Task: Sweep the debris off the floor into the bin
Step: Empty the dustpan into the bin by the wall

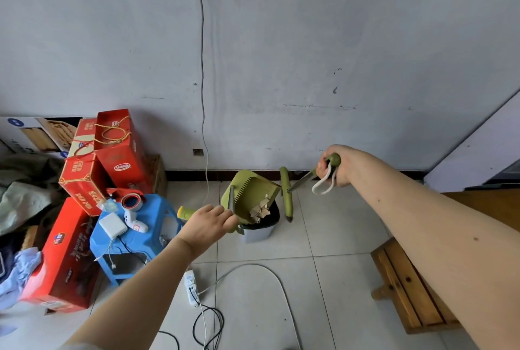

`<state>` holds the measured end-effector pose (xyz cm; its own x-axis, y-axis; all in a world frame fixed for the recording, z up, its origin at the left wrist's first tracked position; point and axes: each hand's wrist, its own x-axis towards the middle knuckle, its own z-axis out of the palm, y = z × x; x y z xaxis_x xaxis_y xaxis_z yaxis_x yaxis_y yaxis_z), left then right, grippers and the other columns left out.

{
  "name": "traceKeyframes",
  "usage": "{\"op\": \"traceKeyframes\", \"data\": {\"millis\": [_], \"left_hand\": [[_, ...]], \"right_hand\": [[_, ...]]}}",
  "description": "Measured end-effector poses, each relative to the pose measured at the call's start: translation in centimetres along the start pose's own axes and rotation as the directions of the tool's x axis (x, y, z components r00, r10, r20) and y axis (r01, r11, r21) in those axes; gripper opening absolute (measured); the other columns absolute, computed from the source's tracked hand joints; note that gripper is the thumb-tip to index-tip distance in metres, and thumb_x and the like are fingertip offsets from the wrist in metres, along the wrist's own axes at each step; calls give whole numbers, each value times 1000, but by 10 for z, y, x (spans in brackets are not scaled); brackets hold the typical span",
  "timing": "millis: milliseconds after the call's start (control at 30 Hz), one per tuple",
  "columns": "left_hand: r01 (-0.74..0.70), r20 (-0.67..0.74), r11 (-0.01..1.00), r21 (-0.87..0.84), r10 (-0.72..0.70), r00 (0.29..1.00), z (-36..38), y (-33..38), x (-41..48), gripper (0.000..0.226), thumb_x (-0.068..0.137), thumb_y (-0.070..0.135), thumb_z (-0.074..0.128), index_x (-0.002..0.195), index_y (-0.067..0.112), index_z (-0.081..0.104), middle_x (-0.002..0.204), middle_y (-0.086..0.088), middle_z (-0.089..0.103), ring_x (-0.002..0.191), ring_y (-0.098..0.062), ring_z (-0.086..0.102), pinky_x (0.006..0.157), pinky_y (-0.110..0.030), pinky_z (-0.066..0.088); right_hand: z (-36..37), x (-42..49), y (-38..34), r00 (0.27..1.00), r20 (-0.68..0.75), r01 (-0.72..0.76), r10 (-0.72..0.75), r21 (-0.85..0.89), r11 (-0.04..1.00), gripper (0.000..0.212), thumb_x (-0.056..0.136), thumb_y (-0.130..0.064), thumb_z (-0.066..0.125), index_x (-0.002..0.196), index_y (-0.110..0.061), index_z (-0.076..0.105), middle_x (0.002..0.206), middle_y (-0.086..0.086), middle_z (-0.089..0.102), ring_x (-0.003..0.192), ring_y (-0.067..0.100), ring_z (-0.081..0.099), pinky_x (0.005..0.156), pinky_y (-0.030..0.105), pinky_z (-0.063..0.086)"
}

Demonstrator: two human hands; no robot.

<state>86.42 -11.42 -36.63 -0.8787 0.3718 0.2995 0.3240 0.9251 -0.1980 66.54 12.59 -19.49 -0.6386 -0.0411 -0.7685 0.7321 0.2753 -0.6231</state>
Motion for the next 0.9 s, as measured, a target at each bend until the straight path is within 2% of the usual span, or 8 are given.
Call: {"op": "traceKeyframes", "data": {"millis": [67,133,333,533,600,767,900], "left_hand": [[13,-6,1000,4,-13,1000,-2,1,3,37,65,5,79,95,15,61,81,-2,62,65,-22,57,55,-33,51],[26,-20,1000,-5,-26,999,-5,4,6,37,64,6,81,95,14,62,80,-3,62,64,-22,57,55,-32,51],[186,-61,982,-33,-188,980,-10,-8,9,33,69,9,81,97,14,64,79,-2,62,65,-22,56,55,-32,48],[138,-50,990,-11,-139,989,-17,-13,2,33,69,7,79,96,15,61,82,-3,62,65,-23,55,55,-33,48],[135,-56,991,3,-135,989,-19,-15,-1,33,68,6,79,94,15,61,81,-3,62,64,-23,55,54,-33,47],[116,-85,993,20,-114,990,-25,-18,-7,32,71,8,78,95,15,58,79,-3,60,63,-23,54,53,-33,45],[128,-120,991,40,-123,985,-27,-20,-11,17,80,9,65,96,13,62,81,-3,62,65,-23,56,53,-33,45]], "right_hand": [[-1,1,-4,1000,14,4,-5,30,1000,33,83,-1,36,51,-9,42,39,6,40,21,15,36,30,12,35],[-1,2,-8,999,33,5,-7,53,999,27,88,-7,37,61,-9,41,39,7,42,21,14,38,30,13,36],[-7,4,-21,997,82,-1,-9,118,993,19,91,-8,39,71,-9,41,38,8,42,22,13,39,30,14,37],[-16,-1,-28,996,79,24,-37,169,985,16,89,-6,39,73,-10,40,41,6,40,24,12,39,31,15,39],[-20,0,-27,998,55,35,-43,137,990,13,89,-7,42,76,-8,42,45,7,43,25,11,41,32,15,39],[-20,6,-18,998,1,64,-64,-80,995,10,91,-10,41,84,-5,46,45,6,45,23,11,44,31,16,40],[-25,3,-12,998,-1,61,-62,-67,996,11,93,-9,42,86,-2,47,52,7,46,22,11,44,31,15,41]]}}
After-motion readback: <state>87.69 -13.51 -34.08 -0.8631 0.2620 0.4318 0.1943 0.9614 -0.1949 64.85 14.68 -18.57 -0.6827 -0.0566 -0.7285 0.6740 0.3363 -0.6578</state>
